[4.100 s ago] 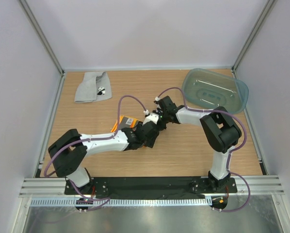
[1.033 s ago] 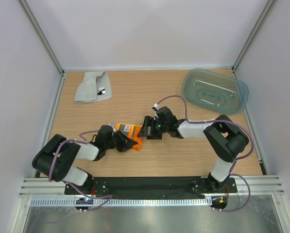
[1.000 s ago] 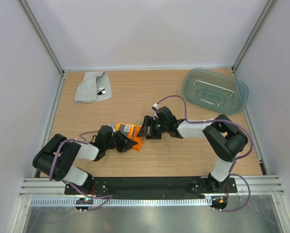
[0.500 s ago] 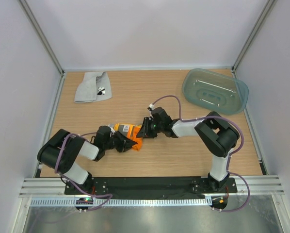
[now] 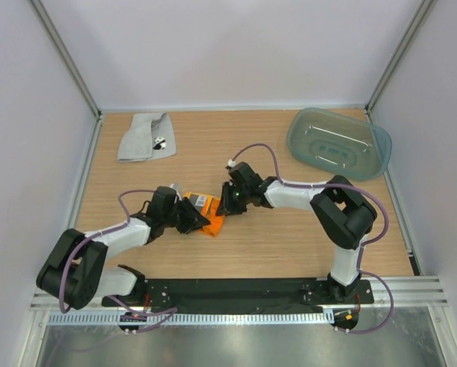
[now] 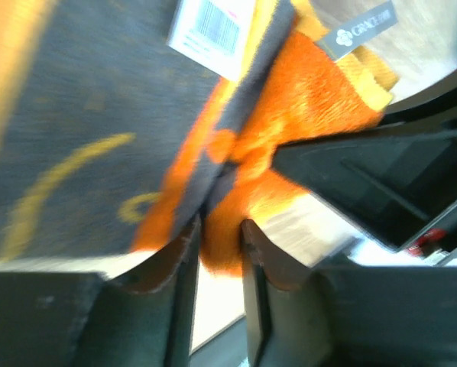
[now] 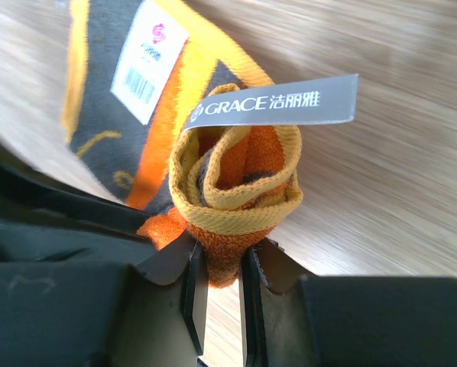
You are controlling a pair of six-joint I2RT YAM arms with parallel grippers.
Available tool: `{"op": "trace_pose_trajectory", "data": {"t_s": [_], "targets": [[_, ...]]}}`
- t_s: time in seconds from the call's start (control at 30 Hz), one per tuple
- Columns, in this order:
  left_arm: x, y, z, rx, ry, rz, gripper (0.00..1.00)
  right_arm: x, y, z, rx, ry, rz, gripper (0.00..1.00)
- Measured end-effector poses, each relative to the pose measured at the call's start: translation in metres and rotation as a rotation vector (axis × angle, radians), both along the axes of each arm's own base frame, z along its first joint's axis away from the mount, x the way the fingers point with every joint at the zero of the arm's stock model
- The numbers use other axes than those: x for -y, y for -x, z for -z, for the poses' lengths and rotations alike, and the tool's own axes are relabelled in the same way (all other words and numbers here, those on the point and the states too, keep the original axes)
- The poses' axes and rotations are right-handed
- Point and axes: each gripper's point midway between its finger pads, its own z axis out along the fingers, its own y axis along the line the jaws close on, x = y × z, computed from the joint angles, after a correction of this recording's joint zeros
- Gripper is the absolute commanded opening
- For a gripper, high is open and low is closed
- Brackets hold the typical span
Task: Roll the towels
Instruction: Roll the towel
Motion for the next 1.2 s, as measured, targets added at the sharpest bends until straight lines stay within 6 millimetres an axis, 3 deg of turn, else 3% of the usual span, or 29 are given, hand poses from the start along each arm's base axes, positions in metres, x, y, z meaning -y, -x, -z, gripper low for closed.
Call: {"op": "trace_pose_trajectory", "data": {"t_s": [0.23, 0.5, 0.63, 0.97, 1.2], "targets": [[-0.006, 0.009, -0.004, 0.074, -0.232, 0.088, 0.39, 0.023, 0.001, 0.004, -0.019, 0.151, 0.005, 0.21], [0.029, 0.013, -0.042, 0.284, -0.429, 0.229, 0.40, 0.035, 0.001, -0.003, -0.028, 0.240, -0.004, 0.22], [0.048, 0.020, -0.049, 0.373, -0.505, 0.297, 0.40, 0.039, 0.004, -0.004, -0.039, 0.262, -0.012, 0.22], [0.084, 0.034, -0.022, 0.454, -0.695, 0.449, 0.48, 0.042, 0.007, -0.006, -0.054, 0.283, -0.022, 0.22], [0.082, 0.028, -0.003, 0.445, -0.766, 0.443, 0.50, 0.050, 0.005, -0.004, -0.060, 0.301, -0.019, 0.23]]}}
